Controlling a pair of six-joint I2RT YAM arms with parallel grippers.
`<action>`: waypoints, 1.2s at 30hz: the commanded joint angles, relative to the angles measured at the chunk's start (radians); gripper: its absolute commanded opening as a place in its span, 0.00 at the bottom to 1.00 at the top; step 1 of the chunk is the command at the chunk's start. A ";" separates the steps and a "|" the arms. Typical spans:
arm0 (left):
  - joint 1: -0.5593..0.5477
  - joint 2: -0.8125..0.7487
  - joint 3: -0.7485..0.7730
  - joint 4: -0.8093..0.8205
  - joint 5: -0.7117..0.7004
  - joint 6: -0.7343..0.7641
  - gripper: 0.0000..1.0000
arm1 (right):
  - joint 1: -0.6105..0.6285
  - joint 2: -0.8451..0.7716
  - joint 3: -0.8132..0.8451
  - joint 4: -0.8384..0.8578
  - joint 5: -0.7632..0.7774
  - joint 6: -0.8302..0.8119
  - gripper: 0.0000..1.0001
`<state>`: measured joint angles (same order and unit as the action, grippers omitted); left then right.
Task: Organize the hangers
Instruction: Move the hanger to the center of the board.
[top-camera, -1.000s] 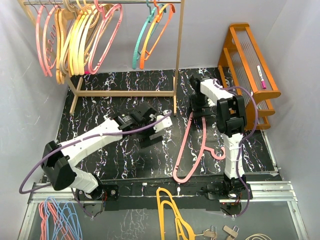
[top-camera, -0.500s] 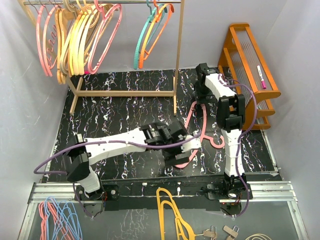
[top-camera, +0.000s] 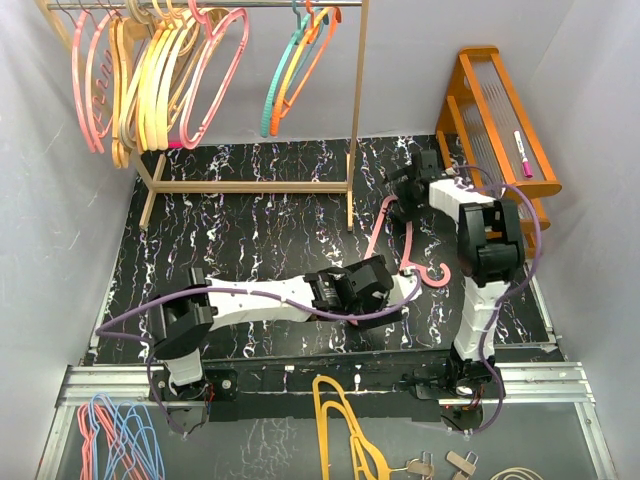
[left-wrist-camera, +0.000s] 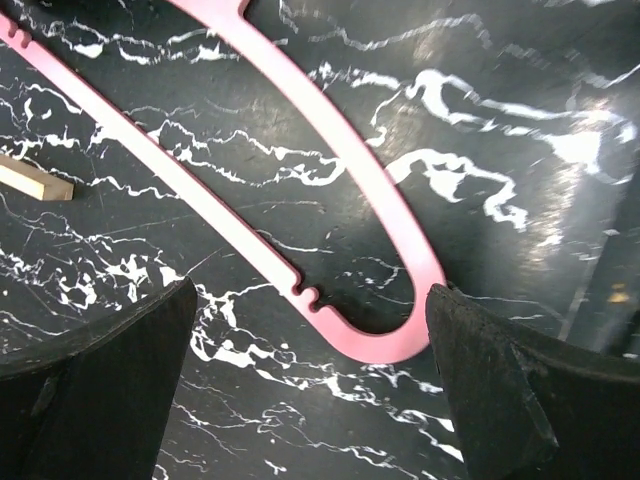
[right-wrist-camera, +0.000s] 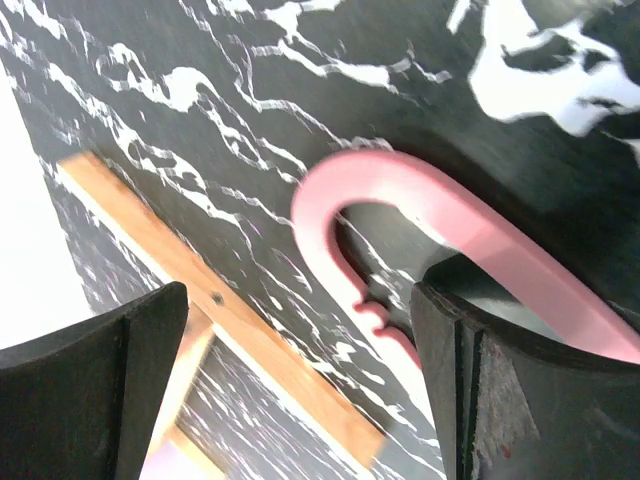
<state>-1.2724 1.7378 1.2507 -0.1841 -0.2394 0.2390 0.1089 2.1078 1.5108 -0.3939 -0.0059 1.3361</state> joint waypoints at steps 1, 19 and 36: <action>-0.001 0.028 -0.061 0.105 -0.089 0.132 0.97 | -0.038 -0.138 -0.194 0.313 -0.127 -0.133 0.98; 0.029 0.229 0.322 -0.411 0.245 -0.025 0.97 | -0.130 -0.400 -0.287 0.283 -0.187 -0.298 0.99; 0.072 0.371 0.414 -0.526 0.235 -0.099 0.95 | -0.184 -0.520 -0.417 0.487 -0.352 -0.432 0.99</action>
<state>-1.2011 2.1174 1.6203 -0.6460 -0.0383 0.1650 -0.0490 1.6440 1.0859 -0.0017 -0.3241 0.9463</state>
